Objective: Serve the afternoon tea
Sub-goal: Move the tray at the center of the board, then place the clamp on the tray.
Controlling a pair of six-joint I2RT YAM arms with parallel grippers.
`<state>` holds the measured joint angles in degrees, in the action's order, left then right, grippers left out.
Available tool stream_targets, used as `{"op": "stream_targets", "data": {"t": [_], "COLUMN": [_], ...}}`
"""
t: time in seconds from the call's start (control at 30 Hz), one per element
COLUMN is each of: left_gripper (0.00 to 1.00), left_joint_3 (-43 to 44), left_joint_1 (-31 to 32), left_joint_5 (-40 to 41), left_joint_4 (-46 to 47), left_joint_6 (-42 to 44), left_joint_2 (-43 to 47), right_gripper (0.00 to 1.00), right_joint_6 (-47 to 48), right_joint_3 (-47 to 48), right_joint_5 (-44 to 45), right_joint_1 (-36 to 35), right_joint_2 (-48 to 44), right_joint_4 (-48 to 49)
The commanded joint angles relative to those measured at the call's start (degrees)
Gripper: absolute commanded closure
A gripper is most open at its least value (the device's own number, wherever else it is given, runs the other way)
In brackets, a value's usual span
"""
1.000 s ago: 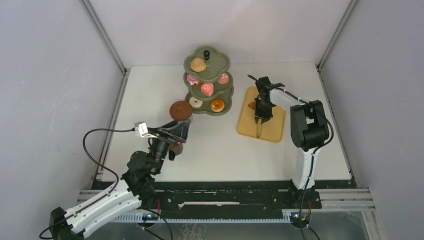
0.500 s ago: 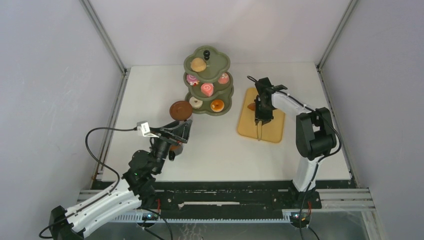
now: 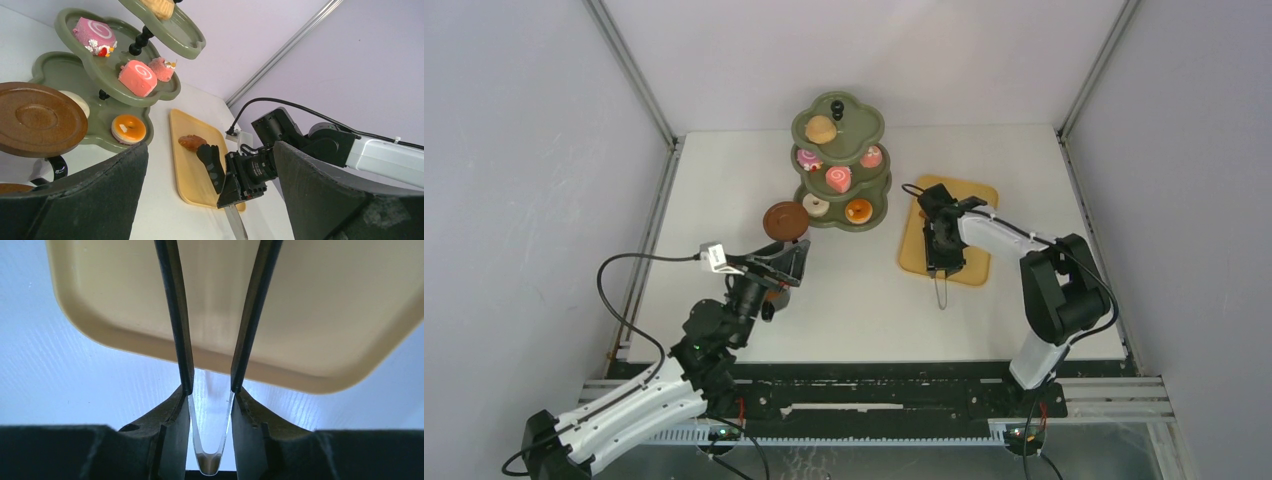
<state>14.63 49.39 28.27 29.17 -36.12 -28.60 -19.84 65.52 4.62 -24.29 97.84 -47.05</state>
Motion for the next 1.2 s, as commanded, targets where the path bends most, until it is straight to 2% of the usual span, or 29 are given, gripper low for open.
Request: {"op": "stream_targets", "data": {"t": [0.0,0.33,0.63,1.07,1.17], "left_gripper": [0.0,0.0,0.0,0.0,0.0], "left_joint_3": [-1.1,-0.77,-0.48,0.23,0.86], "left_joint_1": [0.27,0.22,0.26,0.22,0.27], "left_joint_5": [-0.15,-0.7,-1.36,-1.9,-2.27], "left_joint_4": [1.26,1.48,0.47,-2.6,-4.28], "left_joint_6": [-0.36,0.16,0.47,-0.68,-0.63], "left_joint_2": [-0.71,-2.3,-2.86,-2.83,-2.95], "right_gripper": [0.59,0.53,0.45,0.43,0.4], "right_joint_6": [-1.97,-4.05,-8.38,-20.14,-22.83], "right_joint_3": [0.0,-3.09,-7.86,-14.07,-14.3], "right_joint_5": [3.55,4.29,8.69,23.72,27.75], "right_joint_1": [-0.62,-0.82,-4.09,-12.02,-14.32], "right_joint_2": [-0.36,1.23,-0.02,0.11,0.41], "right_joint_4": [3.27,7.09,13.4,19.99,20.62]}}
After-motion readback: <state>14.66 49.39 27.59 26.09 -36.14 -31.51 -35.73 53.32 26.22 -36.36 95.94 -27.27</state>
